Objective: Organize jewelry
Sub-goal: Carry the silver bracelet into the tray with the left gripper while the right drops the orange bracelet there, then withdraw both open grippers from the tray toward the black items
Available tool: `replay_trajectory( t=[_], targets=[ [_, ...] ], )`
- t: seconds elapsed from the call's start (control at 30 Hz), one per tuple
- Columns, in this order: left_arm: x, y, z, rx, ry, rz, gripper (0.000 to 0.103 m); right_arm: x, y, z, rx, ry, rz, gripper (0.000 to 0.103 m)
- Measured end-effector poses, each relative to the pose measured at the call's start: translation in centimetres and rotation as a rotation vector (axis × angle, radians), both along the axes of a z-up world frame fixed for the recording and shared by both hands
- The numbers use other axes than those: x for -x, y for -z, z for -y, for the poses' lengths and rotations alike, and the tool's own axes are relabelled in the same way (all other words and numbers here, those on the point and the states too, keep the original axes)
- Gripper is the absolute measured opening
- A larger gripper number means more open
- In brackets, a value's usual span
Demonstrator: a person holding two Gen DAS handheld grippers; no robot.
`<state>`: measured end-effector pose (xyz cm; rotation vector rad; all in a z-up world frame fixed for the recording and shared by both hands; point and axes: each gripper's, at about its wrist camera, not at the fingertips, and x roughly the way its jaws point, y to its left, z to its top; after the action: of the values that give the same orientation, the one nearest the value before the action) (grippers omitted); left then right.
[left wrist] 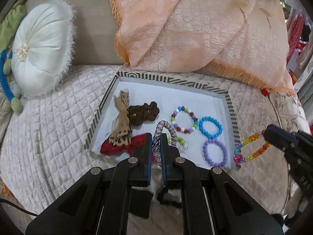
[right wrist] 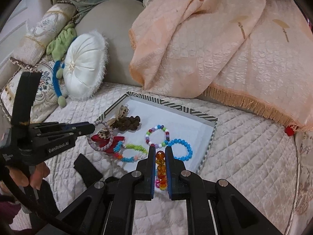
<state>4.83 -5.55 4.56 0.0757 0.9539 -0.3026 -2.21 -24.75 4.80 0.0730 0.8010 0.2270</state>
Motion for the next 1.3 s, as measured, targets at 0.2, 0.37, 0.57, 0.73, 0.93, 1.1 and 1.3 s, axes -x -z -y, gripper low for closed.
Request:
replay_trajectory(
  t=[0.2, 0.37, 0.57, 0.73, 0.93, 1.1, 1.3],
  targets=[
    [-4.1, 0.8, 1.8, 0.015, -0.005, -0.029, 0.007, -4.1, 1.2, 0.5, -0.002, 0.021, -0.021, 0.008],
    [-7.3, 2.3, 4.0, 0.002, -0.004, -0.053, 0.007, -8.1, 2.5, 0.6, -0.008, 0.045, -0.037, 0.009],
    [-11.4, 4.4, 6.1, -0.009, -0.016, -0.073, 0.007, -12.8, 4.2, 1.7, -0.062, 0.089, -0.053, 0.009],
    [-13.4, 6.0, 6.6, -0.042, -0.033, -0.078, 0.007, -15.5, 7.0, 3.0, -0.065, 0.144, -0.096, 0.008],
    [-14.3, 8.0, 5.9, -0.076, -0.059, -0.097, 0.007, -15.9, 10.0, 3.8, -0.028, 0.183, -0.158, 0.008],
    [-14.2, 8.9, 5.4, -0.077, -0.077, -0.11, 0.007, -16.2, 10.8, 3.8, -0.019, 0.188, -0.181, 0.009],
    [-13.4, 8.7, 4.9, -0.079, -0.084, -0.095, 0.04, -15.3, 10.3, 5.1, -0.092, 0.21, -0.154, 0.044]
  ],
)
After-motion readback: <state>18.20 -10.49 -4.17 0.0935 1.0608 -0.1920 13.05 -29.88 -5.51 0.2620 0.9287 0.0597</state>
